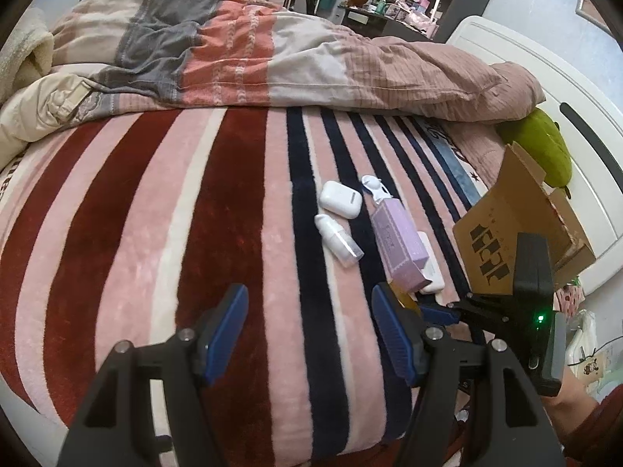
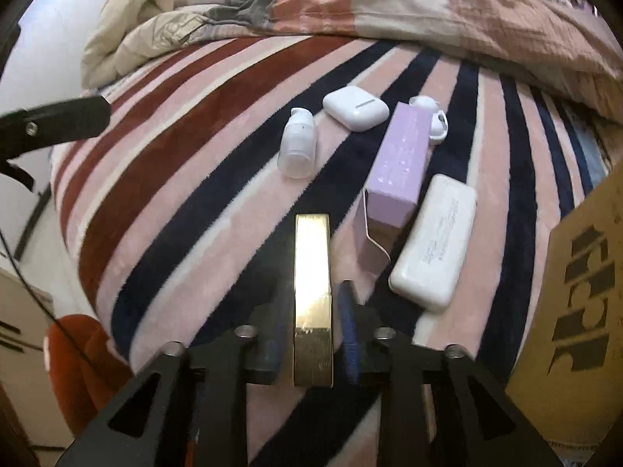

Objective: Organize rigid objects
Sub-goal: 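Lower the gold power bank into the box and open the right tool, then grasp the white pump bottle with the right tool, then carry the pump bottle into the box and release it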

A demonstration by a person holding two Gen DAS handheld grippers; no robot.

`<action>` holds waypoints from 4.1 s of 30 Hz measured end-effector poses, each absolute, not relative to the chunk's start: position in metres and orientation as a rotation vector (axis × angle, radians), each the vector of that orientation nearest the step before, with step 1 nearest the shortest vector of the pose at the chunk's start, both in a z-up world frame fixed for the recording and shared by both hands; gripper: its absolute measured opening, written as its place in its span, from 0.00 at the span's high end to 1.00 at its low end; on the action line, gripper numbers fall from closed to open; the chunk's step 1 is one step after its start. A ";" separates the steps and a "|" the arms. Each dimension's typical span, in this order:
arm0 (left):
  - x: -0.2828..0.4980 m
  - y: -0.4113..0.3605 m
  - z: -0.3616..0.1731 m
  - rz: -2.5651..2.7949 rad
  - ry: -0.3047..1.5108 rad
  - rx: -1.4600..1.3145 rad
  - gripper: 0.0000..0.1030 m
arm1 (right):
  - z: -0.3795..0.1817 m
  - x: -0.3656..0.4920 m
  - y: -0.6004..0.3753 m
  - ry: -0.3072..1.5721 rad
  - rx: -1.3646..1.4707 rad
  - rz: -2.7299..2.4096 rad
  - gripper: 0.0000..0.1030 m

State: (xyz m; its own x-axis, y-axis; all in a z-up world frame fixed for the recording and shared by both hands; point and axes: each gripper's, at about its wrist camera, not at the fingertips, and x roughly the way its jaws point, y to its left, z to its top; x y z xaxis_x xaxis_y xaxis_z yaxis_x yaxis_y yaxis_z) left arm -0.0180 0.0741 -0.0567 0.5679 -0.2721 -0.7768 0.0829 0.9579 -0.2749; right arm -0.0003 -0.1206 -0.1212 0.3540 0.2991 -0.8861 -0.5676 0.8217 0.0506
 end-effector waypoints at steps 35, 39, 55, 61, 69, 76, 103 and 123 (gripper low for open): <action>0.088 -0.207 0.015 -0.792 1.018 0.005 0.73 | 0.021 0.033 -0.312 0.894 -0.131 0.585 0.87; 0.086 -0.198 0.019 -0.760 0.998 -0.005 0.50 | 0.014 0.035 -0.315 0.931 -0.143 0.576 0.86; 0.025 -0.004 0.042 -0.353 0.822 -0.176 0.39 | 0.042 0.001 -0.223 0.792 -0.191 0.784 0.80; 0.004 0.066 0.006 -0.206 0.845 -0.238 0.34 | 0.016 -0.007 -0.137 0.853 -0.247 0.936 0.75; -0.006 0.114 -0.047 -0.137 0.906 -0.291 0.34 | -0.068 0.023 -0.066 0.975 -0.339 0.797 0.73; -0.001 0.123 -0.065 -0.143 0.931 -0.308 0.34 | -0.115 0.063 -0.051 0.982 -0.401 0.595 0.73; 0.030 -0.039 0.041 -0.569 0.778 -0.243 0.67 | 0.031 -0.011 -0.157 0.631 -0.244 0.825 0.81; 0.076 -0.195 0.018 -0.682 0.948 -0.032 0.39 | 0.020 0.011 -0.307 0.735 -0.206 0.546 0.80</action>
State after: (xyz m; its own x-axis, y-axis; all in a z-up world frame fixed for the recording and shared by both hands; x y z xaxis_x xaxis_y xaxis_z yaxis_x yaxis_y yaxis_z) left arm 0.0762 -0.1951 0.0176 0.3924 -0.5509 -0.7366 0.5238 0.7921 -0.3133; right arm 0.0105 -0.3069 0.0204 0.6112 0.3989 -0.6836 -0.5392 0.8421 0.0093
